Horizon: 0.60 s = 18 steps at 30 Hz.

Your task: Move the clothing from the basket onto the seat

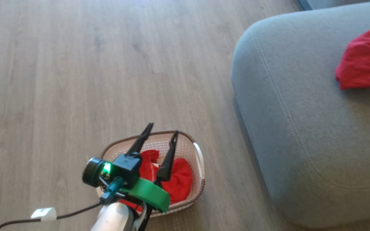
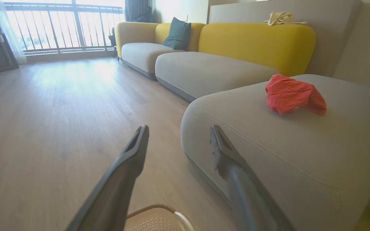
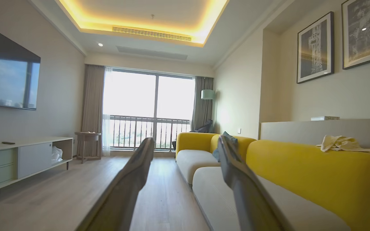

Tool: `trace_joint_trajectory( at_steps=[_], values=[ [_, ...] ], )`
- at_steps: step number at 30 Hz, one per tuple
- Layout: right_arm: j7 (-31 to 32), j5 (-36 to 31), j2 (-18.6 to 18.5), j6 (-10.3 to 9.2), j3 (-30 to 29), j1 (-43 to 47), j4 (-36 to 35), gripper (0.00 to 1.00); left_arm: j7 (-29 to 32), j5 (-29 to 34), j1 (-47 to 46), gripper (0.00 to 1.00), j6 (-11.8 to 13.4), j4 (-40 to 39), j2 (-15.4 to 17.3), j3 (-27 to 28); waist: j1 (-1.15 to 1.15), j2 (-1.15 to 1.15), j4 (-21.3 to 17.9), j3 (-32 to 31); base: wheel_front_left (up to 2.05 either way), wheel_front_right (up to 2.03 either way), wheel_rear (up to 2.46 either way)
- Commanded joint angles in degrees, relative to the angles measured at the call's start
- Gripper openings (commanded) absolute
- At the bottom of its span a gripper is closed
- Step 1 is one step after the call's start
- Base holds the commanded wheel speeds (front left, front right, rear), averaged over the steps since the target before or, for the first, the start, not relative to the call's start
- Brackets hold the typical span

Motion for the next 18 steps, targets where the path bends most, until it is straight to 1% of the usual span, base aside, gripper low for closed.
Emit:
trace_joint_trajectory(
  at_steps=[1, 4, 7, 11, 15, 18],
  values=[
    [-0.33, 0.45, -0.03, -0.02, 1.22, 0.21, -2.54, 1.0, -0.54, -0.27, -1.22, 1.0, 0.37, -2.21, -0.38, 2.2, 0.01, 0.0, 1.39, -0.8, 0.0, 0.0, 0.0],
    [-0.33, 0.89, 1.38, -0.02, 3.09, 6.27, -7.68, 1.0, -0.54, -0.05, -0.69, 1.0, 1.81, -2.77, -0.38, 4.06, 0.01, 0.0, 3.25, -1.4, 0.0, 0.0, 0.0],
    [-0.33, 0.75, 3.32, -0.02, 4.91, 11.47, -10.66, 1.0, -0.54, -0.26, 0.25, 1.0, 4.8, -2.97, -0.38, 6.56, 0.01, 0.0, 5.04, -1.86, 0.0, 0.0, 0.0],
    [-0.33, 0.06, 5.22, -0.02, 8.51, 17.11, -10.97, 1.0, -0.54, 0.06, 1.28, 1.0, 8.0, -3.01, -0.39, 8.43, 0.01, 0.0, 7.62, -2.54, 0.0, 0.0, 0.0],
    [-0.33, -0.9, 7.17, -0.02, 10.02, 21.35, -10.79, 1.0, -0.54, 0.23, 2.63, 1.0, 10.53, -3.22, -0.39, 9.58, 0.01, 0.0, 10.18, -3.26, 0.0, 0.0, 0.0],
    [-0.33, -1.01, 9.42, -0.02, 10.1, 24.25, -10.5, 1.0, -0.54, 0.05, 3.97, 1.0, 11.93, -3.14, -0.39, 10.28, 0.01, 0.0, 11.53, -3.77, 0.0, 0.0, 0.0]
  ],
)
